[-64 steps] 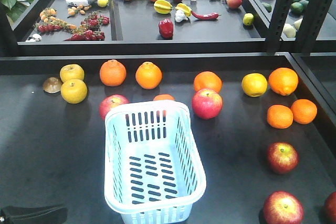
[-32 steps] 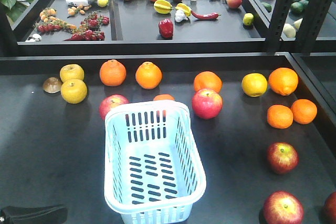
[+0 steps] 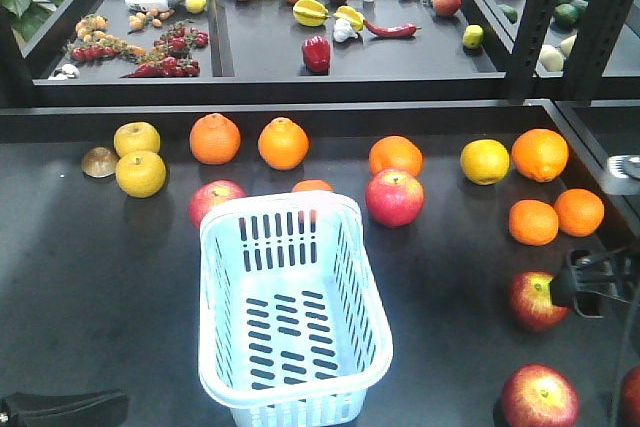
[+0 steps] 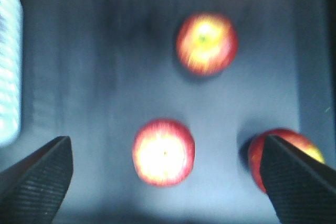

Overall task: Pick three apples into basket with both arms
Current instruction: 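Reach the right gripper down over the red apple nearest the robot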

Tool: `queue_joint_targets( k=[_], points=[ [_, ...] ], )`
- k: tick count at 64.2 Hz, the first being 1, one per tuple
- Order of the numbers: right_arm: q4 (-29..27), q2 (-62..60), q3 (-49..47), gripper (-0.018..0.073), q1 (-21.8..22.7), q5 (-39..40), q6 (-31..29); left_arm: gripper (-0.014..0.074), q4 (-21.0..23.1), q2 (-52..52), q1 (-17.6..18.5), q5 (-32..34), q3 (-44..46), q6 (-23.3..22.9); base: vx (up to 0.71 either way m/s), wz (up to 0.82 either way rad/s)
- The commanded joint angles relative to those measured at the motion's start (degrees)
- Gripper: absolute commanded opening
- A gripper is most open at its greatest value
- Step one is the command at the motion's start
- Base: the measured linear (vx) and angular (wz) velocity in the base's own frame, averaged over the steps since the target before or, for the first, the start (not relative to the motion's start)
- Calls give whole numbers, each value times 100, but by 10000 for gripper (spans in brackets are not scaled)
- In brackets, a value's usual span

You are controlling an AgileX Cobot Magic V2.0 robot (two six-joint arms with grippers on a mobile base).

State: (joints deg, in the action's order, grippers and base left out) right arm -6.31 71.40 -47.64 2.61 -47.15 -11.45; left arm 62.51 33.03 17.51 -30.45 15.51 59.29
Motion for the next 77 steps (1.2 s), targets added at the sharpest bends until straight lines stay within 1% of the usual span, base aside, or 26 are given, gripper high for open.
queue_joint_targets(
  k=[1, 14, 21, 29, 39, 49, 56, 77],
  points=[
    [-149, 402, -462, 669, 25, -73, -236, -7, 266, 22, 18, 108, 139, -32, 0, 0],
    [-378, 1490, -875, 665, 21, -429, -362, -7, 266, 22, 18, 113, 139, -32, 0, 0],
    [-310, 1989, -898, 662, -110, -691, -470, -7, 266, 22, 18, 118, 139, -32, 0, 0],
    [-177, 2405, -898, 657, -310, -819, -393, -7, 266, 22, 18, 118, 139, -32, 0, 0],
    [-115, 2733, -898, 652, -327, -811, -200, -7, 266, 22, 18, 118, 139, -32, 0, 0],
    [174, 3003, -898, 648, -327, -811, 29, -7, 266, 22, 18, 113, 139, -32, 0, 0],
    [267, 3143, -898, 645, -327, -801, 52, -7, 266, 22, 18, 113, 139, -32, 0, 0],
    [268, 3584, -898, 635, -327, -786, 59, -7, 266, 22, 18, 113, 139, -32, 0, 0]
  ],
)
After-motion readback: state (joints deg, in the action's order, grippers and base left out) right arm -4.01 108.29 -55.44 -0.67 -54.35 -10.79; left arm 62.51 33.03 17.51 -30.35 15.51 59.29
